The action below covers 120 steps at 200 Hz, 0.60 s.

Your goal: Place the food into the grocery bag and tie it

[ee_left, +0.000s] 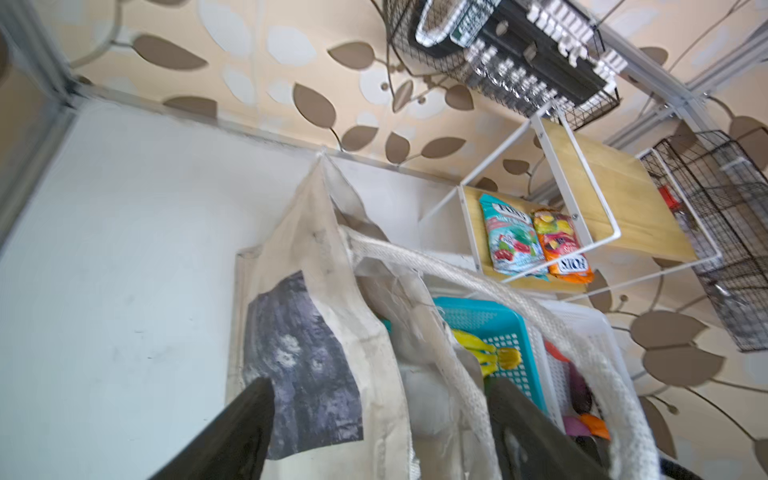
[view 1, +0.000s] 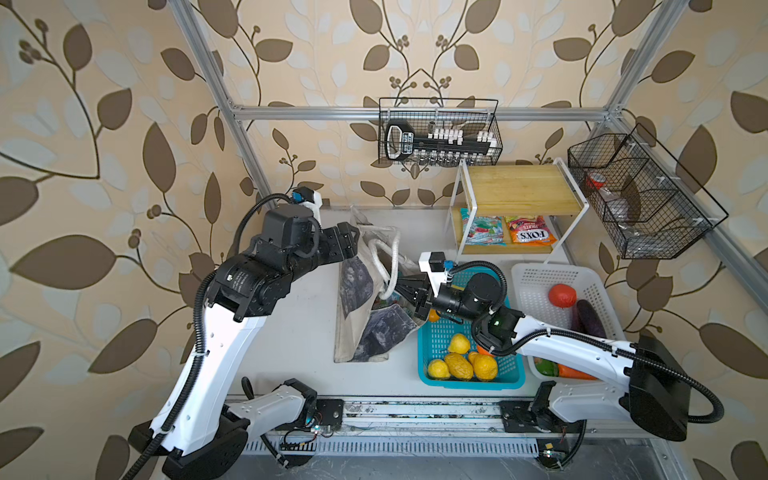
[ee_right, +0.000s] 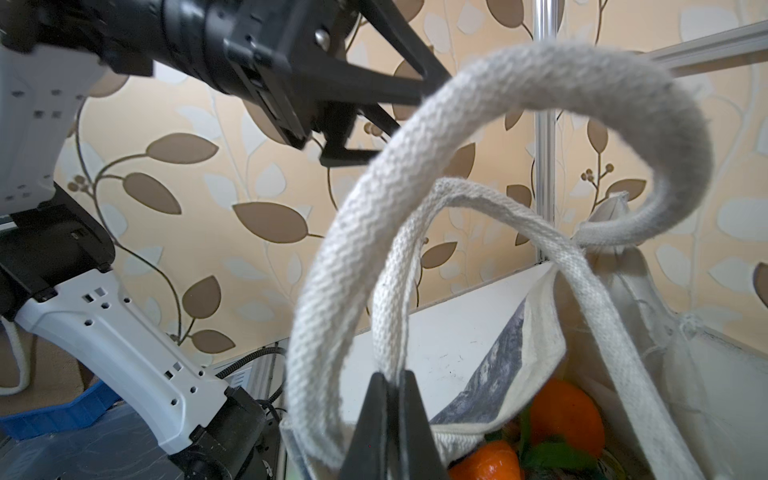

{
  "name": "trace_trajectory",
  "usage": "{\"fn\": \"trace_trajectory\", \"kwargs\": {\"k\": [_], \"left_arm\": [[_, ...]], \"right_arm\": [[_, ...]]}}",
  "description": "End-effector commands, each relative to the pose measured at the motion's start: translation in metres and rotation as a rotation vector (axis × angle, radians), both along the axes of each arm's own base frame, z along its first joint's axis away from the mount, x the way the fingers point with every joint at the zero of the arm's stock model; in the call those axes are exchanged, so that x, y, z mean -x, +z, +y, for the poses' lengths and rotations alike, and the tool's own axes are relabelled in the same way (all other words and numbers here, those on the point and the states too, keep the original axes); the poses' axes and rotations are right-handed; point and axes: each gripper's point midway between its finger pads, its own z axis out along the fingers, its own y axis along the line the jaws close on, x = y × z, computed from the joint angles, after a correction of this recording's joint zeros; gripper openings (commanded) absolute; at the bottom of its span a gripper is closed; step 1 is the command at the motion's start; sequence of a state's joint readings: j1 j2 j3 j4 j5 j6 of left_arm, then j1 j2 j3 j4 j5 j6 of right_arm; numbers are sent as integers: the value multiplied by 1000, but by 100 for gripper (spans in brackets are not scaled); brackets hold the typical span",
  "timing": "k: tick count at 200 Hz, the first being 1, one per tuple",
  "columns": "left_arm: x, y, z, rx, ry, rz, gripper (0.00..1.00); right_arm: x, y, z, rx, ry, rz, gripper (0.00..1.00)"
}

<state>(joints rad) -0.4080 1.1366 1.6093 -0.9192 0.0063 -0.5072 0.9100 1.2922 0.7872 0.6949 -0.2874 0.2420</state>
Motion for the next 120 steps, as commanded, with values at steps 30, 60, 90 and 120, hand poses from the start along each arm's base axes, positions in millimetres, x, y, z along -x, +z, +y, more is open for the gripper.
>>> {"fn": "trace_trajectory", "kwargs": {"k": [30,60,90,120], "left_arm": [[-31,-15,-54,328,-113,53,97],[-35,-38,-84,467,-208,162,81],[-38,-35,-96,552,-245,179,81],[-34,-31,-90,531,-226,165,58]], "right_arm": [[12,14,-4,-33,6,-50,0],[12,13,-5,-29,0,-54,0],[12,10,-4,-21,1,-49,0],[11,9,-5,-21,-9,-51,0]]}}
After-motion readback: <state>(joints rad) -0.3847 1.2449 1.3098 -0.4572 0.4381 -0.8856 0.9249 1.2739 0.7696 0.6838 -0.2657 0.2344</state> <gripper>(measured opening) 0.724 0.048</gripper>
